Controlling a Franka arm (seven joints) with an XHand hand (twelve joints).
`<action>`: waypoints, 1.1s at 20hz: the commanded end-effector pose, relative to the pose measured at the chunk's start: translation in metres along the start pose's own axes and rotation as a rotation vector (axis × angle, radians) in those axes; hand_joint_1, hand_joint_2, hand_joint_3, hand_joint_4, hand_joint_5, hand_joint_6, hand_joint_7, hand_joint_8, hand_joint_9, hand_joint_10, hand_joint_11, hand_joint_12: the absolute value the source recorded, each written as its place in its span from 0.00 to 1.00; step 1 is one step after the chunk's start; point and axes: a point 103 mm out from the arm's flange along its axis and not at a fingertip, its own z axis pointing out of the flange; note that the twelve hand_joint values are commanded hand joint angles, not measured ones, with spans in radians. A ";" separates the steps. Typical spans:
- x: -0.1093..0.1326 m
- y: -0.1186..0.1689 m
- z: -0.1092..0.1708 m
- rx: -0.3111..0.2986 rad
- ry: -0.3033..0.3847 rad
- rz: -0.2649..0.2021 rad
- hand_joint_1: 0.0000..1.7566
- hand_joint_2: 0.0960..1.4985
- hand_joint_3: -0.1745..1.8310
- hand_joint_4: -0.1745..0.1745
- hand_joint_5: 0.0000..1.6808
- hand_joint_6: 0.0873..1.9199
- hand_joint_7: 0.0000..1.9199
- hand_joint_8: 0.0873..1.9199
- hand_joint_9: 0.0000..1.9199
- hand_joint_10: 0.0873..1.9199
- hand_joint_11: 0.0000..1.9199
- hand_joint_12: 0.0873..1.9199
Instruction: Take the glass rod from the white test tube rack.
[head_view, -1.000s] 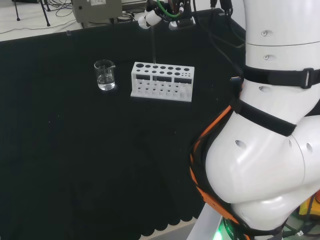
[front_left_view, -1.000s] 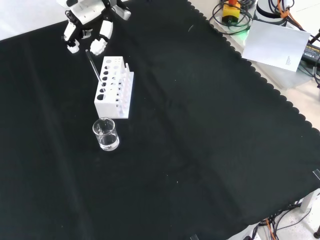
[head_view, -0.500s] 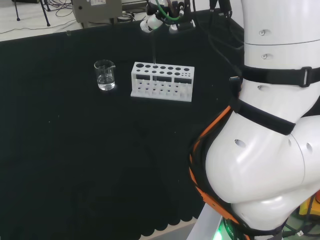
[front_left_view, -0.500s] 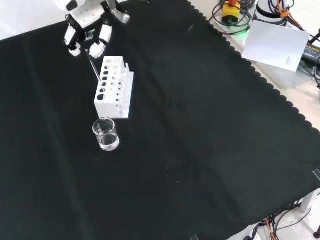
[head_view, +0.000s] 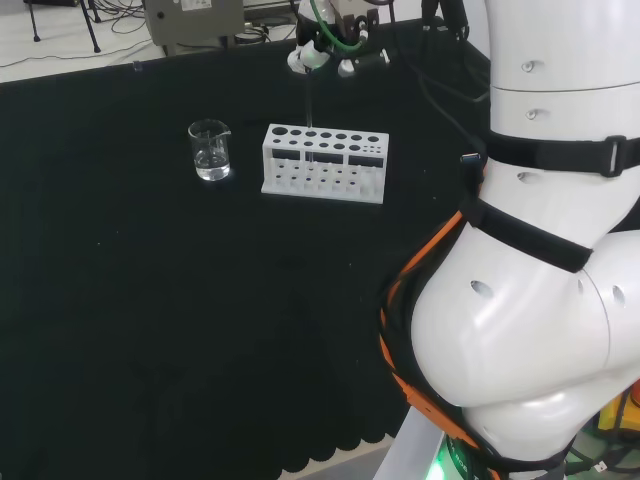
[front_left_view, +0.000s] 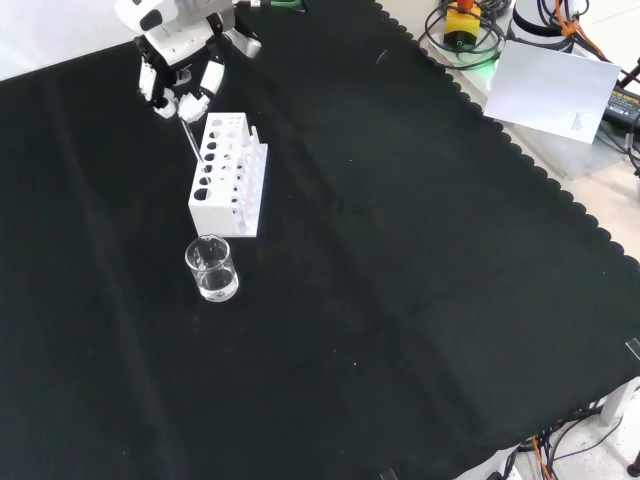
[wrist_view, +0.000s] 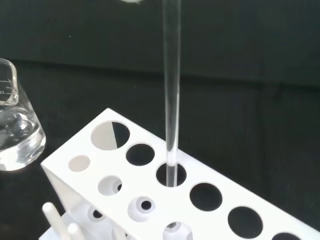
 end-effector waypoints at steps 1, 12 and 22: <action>0.001 -0.001 -0.008 -0.081 -0.027 -0.008 0.64 0.57 0.27 0.00 0.65 0.42 0.59 0.59 0.85 0.56 0.98 0.57; 0.005 -0.009 -0.046 -0.240 0.025 0.028 0.75 0.34 0.51 0.00 0.79 0.18 0.63 0.57 0.85 0.45 0.85 0.40; 0.009 -0.039 -0.089 -0.337 0.116 0.056 0.75 0.30 0.56 0.00 0.82 0.15 0.65 0.56 0.86 0.39 0.86 0.32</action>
